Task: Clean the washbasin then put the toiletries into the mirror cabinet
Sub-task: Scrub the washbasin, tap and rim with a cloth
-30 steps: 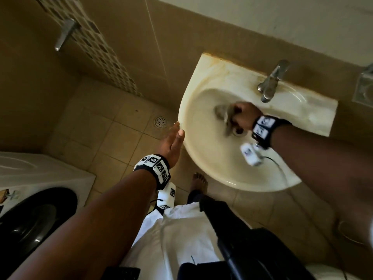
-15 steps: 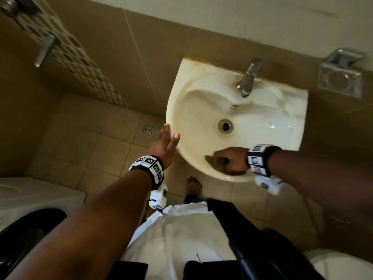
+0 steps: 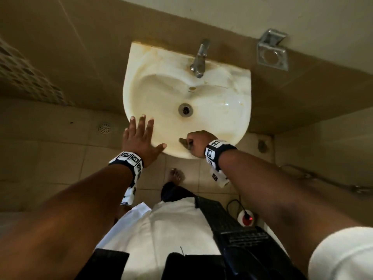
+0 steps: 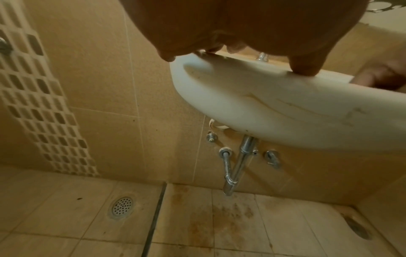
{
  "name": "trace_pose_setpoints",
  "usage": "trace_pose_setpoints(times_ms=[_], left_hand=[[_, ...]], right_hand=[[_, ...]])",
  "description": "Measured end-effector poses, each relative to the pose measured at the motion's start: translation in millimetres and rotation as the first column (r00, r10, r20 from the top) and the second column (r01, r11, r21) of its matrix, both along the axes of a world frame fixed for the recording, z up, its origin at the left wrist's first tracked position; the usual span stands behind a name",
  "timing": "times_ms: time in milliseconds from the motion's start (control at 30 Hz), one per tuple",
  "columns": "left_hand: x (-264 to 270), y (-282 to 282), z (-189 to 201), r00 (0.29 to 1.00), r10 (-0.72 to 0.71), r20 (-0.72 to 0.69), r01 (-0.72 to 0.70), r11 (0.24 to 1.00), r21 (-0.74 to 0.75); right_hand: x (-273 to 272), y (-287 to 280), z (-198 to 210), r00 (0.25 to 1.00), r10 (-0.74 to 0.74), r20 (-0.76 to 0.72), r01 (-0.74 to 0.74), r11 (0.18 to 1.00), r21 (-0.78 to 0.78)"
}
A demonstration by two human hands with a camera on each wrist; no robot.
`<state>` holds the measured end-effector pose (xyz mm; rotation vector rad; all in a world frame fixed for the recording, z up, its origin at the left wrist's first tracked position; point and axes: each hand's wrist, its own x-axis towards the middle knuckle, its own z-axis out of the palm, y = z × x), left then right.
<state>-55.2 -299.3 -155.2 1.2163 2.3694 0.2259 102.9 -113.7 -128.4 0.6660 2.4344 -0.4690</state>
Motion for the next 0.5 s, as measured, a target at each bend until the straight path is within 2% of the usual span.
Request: trace_pose_setpoints(times_ms=[133, 267, 367, 433, 500], left_hand=[[-21, 7, -5, 1.0, 0.008, 0.016, -0.008, 1.0, -0.019], [-51, 22, 0, 0.999, 0.029, 0.042, -0.024, 0.993, -0.116], [-67, 38, 4, 0.994, 0.089, 0.057, -0.08, 0.988, -0.135], [-70, 47, 8, 0.987, 0.151, 0.053, -0.145, 0.983, -0.114], [-69, 55, 11, 0.974, 0.22, 0.05, -0.216, 0.973, -0.077]], right_hand=[[31, 98, 10, 0.989, 0.025, 0.145, -0.045, 0.99, 0.133], [19, 201, 17, 1.0, -0.017, 0.007, 0.016, 0.98, 0.198], [-16, 217, 5, 0.989, 0.01, -0.151, 0.022, 0.977, 0.212], [-37, 205, -13, 0.985, 0.043, -0.165, -0.012, 0.983, 0.185], [-57, 179, -35, 0.987, -0.055, -0.149, 0.067, 0.995, 0.076]])
